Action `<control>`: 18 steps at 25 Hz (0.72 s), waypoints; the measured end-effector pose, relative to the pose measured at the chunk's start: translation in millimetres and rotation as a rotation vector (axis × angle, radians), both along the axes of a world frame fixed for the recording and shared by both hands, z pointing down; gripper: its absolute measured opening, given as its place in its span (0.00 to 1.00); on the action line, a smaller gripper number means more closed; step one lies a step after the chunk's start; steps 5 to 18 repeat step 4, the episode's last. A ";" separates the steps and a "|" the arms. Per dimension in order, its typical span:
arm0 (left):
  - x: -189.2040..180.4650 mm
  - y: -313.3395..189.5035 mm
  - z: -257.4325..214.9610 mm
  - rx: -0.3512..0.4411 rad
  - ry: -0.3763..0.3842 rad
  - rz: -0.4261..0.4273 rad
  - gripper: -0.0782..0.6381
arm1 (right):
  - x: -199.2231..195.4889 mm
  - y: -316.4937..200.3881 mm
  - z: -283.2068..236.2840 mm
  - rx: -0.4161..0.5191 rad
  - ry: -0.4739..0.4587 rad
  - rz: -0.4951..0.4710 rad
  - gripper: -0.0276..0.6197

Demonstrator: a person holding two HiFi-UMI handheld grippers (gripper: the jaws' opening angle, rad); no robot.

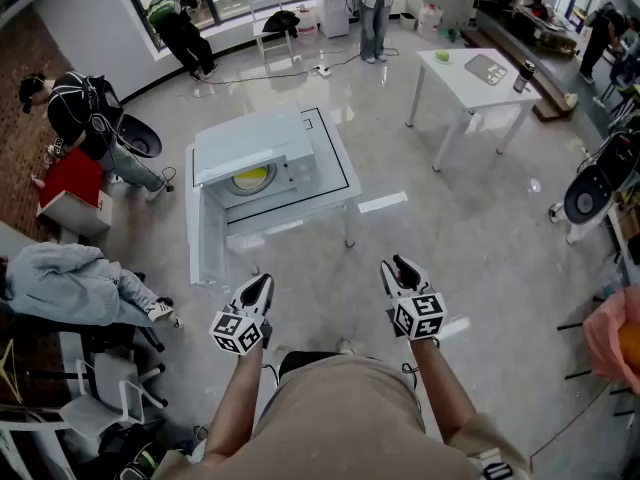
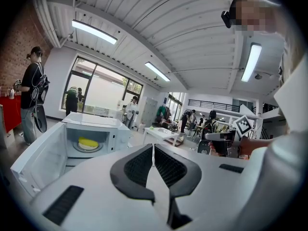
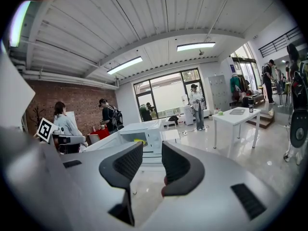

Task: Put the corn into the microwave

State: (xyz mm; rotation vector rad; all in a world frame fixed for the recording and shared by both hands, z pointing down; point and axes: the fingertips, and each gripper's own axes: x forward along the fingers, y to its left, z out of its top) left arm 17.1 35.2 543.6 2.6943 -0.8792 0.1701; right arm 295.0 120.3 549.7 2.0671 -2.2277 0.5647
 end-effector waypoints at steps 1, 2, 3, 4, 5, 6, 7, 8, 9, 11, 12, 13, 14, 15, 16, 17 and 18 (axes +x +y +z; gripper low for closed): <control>1.3 0.6 0.7 0.000 -0.001 0.001 0.11 | 1.2 0.4 1.0 0.000 -0.002 0.001 0.24; 2.7 1.0 1.6 0.001 -0.002 0.002 0.11 | 2.6 0.8 2.1 0.000 -0.004 0.001 0.24; 4.1 1.6 2.5 0.000 -0.002 0.002 0.11 | 4.1 1.1 3.1 -0.001 -0.006 0.001 0.24; 5.7 2.1 3.5 0.000 -0.003 0.003 0.11 | 5.6 1.4 4.2 -0.001 -0.008 0.002 0.24; 5.7 2.1 3.5 0.000 -0.003 0.003 0.11 | 5.6 1.4 4.2 -0.001 -0.008 0.002 0.24; 5.7 2.1 3.5 0.000 -0.003 0.003 0.11 | 5.6 1.4 4.2 -0.001 -0.008 0.002 0.24; 5.7 2.1 3.5 0.000 -0.003 0.003 0.11 | 5.6 1.4 4.2 -0.001 -0.008 0.002 0.24; 5.7 2.1 3.5 0.000 -0.003 0.003 0.11 | 5.6 1.4 4.2 -0.001 -0.008 0.002 0.24; 5.7 2.1 3.5 0.000 -0.003 0.003 0.11 | 5.6 1.4 4.2 -0.001 -0.008 0.002 0.24; 5.7 2.1 3.5 0.000 -0.003 0.003 0.11 | 5.6 1.4 4.2 -0.001 -0.008 0.002 0.24; 5.7 2.1 3.5 0.000 -0.003 0.003 0.11 | 5.6 1.4 4.2 -0.001 -0.008 0.002 0.24; 5.7 2.1 3.5 0.000 -0.003 0.003 0.11 | 5.6 1.4 4.2 -0.001 -0.008 0.002 0.24; 5.7 2.1 3.5 0.000 -0.003 0.003 0.11 | 5.6 1.4 4.2 -0.001 -0.008 0.002 0.24; 5.7 2.1 3.5 0.000 -0.003 0.003 0.11 | 5.6 1.4 4.2 -0.001 -0.008 0.002 0.24; 5.7 2.1 3.5 0.000 -0.003 0.003 0.11 | 5.6 1.4 4.2 -0.001 -0.008 0.002 0.24; 5.7 2.1 3.5 0.000 -0.003 0.003 0.11 | 5.6 1.4 4.2 -0.001 -0.008 0.002 0.24; 5.7 2.1 3.5 0.000 -0.003 0.003 0.11 | 5.6 1.4 4.2 -0.001 -0.008 0.002 0.24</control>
